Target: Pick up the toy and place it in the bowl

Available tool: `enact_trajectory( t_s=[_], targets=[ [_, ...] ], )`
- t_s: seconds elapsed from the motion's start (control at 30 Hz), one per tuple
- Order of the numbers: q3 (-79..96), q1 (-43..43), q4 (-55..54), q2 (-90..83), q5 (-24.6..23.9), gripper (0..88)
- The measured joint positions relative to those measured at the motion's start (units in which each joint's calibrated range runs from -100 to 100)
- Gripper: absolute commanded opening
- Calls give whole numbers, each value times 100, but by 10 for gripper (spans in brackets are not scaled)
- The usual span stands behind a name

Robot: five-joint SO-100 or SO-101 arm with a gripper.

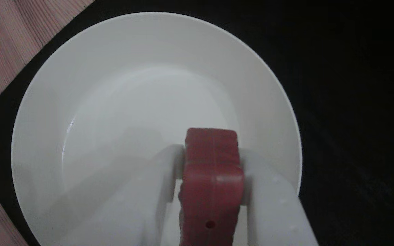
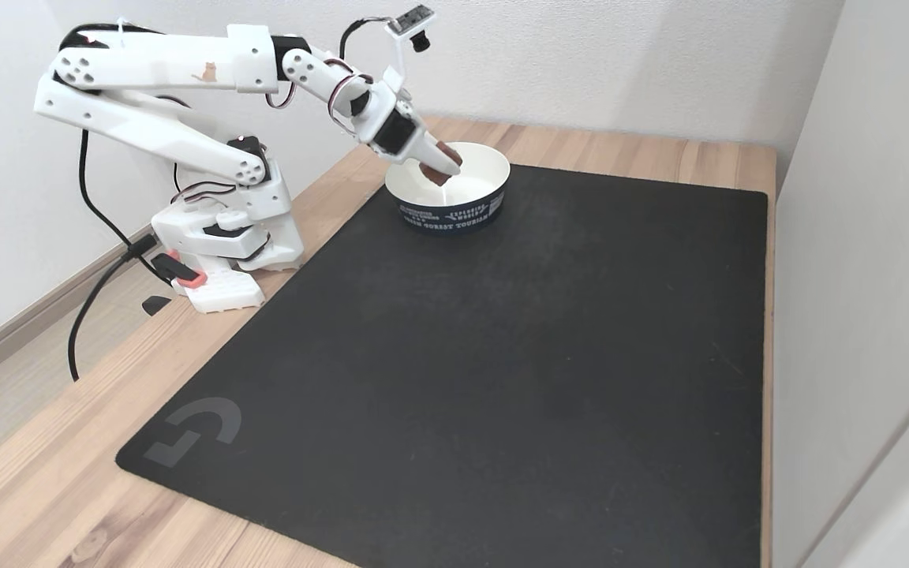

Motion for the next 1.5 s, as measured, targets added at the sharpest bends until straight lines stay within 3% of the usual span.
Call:
enact_trajectory(
  t_s=[0.27,0.4,0.63,0.93,0.97,1.1,1.13,1.3,1.5],
  targets=[
    [19,8,0,0,0,169],
    [19,8,0,0,0,14],
    [9,250,0,-167,98,26],
    [-217,1748,-709,-758,1452,26],
    [-227,2206,-912,-908,1941,26],
    [-227,2788,-1064,-1191,2811,30],
    [-104,2946,-1081,-1357,3212,30],
    [765,3246,-1089,-2223,3887,31],
    [1956,3329,-1089,-3447,3990,27]
  ],
)
